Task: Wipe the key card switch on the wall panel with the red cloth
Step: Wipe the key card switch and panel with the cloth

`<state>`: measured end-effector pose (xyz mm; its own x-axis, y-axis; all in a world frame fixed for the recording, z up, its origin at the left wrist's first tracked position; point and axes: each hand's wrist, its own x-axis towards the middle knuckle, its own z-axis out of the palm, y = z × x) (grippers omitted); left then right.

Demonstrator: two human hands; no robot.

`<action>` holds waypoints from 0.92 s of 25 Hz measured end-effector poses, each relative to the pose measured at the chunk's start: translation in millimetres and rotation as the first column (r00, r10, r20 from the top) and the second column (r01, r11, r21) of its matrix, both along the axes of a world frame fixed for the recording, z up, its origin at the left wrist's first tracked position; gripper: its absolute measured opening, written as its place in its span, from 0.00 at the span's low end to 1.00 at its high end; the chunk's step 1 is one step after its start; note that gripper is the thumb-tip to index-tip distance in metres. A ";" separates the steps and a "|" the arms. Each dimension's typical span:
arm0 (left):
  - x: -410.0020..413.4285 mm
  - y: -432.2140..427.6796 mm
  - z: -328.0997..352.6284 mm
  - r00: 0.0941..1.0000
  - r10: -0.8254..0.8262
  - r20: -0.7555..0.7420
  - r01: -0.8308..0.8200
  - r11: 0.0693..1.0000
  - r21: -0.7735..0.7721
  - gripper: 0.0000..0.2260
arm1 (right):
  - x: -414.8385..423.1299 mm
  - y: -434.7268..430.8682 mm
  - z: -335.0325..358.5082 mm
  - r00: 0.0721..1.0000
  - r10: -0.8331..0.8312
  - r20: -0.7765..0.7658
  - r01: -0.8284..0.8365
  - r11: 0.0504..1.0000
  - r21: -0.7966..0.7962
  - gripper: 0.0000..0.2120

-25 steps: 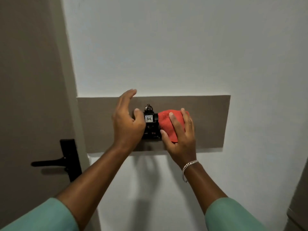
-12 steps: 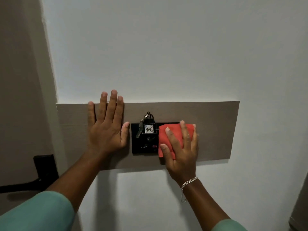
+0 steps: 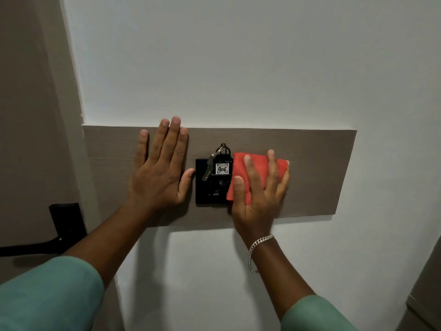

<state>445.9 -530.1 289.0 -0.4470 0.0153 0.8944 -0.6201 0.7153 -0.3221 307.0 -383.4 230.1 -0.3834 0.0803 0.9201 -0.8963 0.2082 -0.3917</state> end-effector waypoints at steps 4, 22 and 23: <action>0.0 0.5 -0.9 1.000 0.002 -0.010 -0.002 1.000 -0.020 0.33 | -12.9 8.0 -11.0 0.992 0.013 -0.123 -0.005 0.997 0.071 0.20; -0.2 -0.3 -1.0 1.000 -0.010 0.000 0.010 1.000 -0.007 0.34 | 5.3 -4.4 -13.5 1.000 -0.002 -0.026 0.004 0.998 0.070 0.21; -0.4 0.2 -0.6 1.000 -0.010 -0.006 0.010 1.000 -0.009 0.34 | 3.1 -3.3 -15.8 0.995 -0.007 -0.102 0.017 0.995 0.101 0.21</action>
